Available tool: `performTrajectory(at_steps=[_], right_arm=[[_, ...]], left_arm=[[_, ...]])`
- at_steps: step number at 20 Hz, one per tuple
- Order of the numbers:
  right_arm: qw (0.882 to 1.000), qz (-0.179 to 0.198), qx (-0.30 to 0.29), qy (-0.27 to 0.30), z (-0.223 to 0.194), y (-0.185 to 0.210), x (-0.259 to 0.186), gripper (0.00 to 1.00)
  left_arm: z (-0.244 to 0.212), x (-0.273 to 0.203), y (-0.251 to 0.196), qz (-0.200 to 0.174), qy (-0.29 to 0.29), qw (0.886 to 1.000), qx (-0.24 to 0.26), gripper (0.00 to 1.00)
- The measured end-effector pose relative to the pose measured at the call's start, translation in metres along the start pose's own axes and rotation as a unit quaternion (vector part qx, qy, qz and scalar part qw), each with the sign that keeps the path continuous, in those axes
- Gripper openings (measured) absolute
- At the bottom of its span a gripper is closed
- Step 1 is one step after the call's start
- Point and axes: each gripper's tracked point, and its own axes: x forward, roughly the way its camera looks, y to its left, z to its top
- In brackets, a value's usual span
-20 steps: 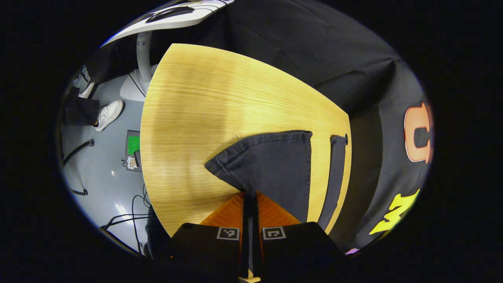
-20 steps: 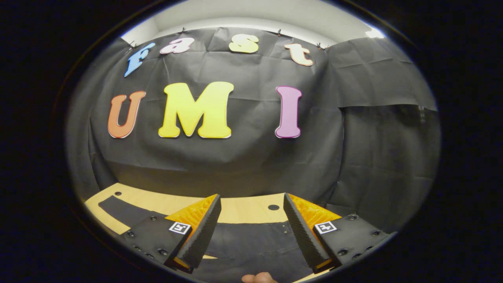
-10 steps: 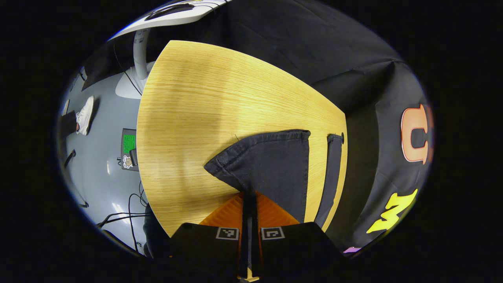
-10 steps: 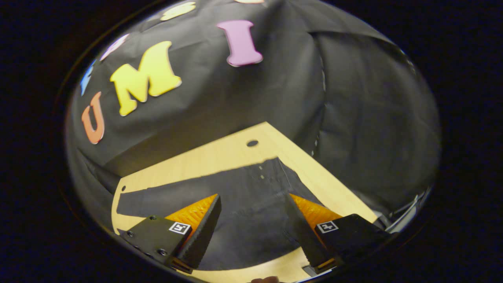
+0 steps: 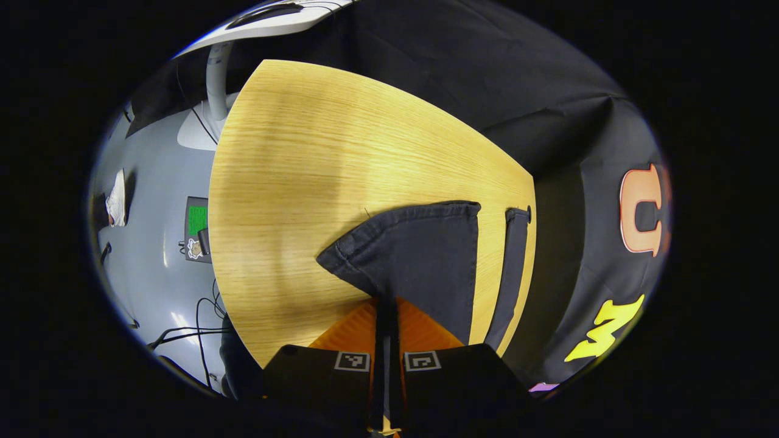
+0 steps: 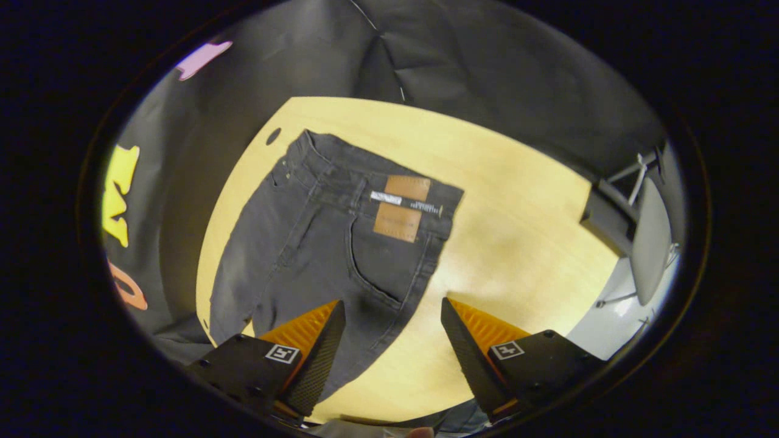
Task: Grasp the waist and the cuffs of the jeans and fold them to make the two legs overlap; first hold the waist and fold one-third of the jeans toward the cuffs, then hold the cuffs and fold the remaining one-third in the same direction to finish folding.
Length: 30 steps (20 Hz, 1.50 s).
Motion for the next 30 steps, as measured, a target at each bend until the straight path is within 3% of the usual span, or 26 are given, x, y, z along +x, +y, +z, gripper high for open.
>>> performTrajectory(at_steps=[1,2,3,4,6,9,10,11,14,19,25,30], right_arm=[[1.0,-0.003,0.003,0.007,0.0,-0.001,0.002,0.91],[1.0,-0.009,-0.003,-0.006,0.007,-0.001,0.002,0.96],[1.0,-0.007,-0.009,-0.008,0.008,0.002,0.005,0.88],[1.0,-0.012,-0.013,-0.011,0.009,0.004,0.008,0.93],[0.999,-0.027,-0.028,-0.015,0.01,0.001,0.013,0.88],[0.999,-0.025,-0.012,-0.032,0.019,-0.002,0.02,0.14],[0.999,-0.019,-0.001,-0.033,0.017,0.0,0.023,0.14],[0.999,-0.021,-0.005,-0.041,0.018,0.0,0.025,0.01],[0.997,-0.02,-0.051,-0.053,0.019,0.003,0.015,0.0],[0.996,0.071,0.014,-0.049,0.031,0.032,-0.016,0.01],[0.983,0.168,0.037,-0.063,0.064,0.098,-0.05,0.01],[0.971,0.224,0.043,-0.078,0.096,0.164,-0.053,0.01]], left_arm=[[0.001,0.001,0.0,-0.002,0.0,1.0,-0.002,0.07],[0.0,0.0,-0.001,-0.003,0.001,1.0,-0.005,0.07],[-0.001,0.0,-0.001,-0.005,0.001,1.0,-0.007,0.07],[0.0,0.0,-0.001,-0.006,0.001,1.0,-0.009,0.07],[0.0,0.0,-0.001,-0.005,0.001,1.0,-0.01,0.07],[0.001,0.002,-0.003,-0.007,0.003,1.0,-0.015,0.07],[0.002,0.001,-0.004,-0.007,0.003,1.0,-0.017,0.06],[0.001,0.002,-0.004,-0.007,0.005,1.0,-0.017,0.05],[0.003,0.002,-0.004,0.002,0.006,1.0,-0.012,0.04],[0.005,-0.008,-0.027,-0.013,0.014,0.999,-0.043,0.04],[0.014,-0.023,-0.13,-0.089,0.018,0.996,-0.004,0.04],[0.021,0.005,-0.211,-0.129,0.023,0.991,-0.007,0.04]])
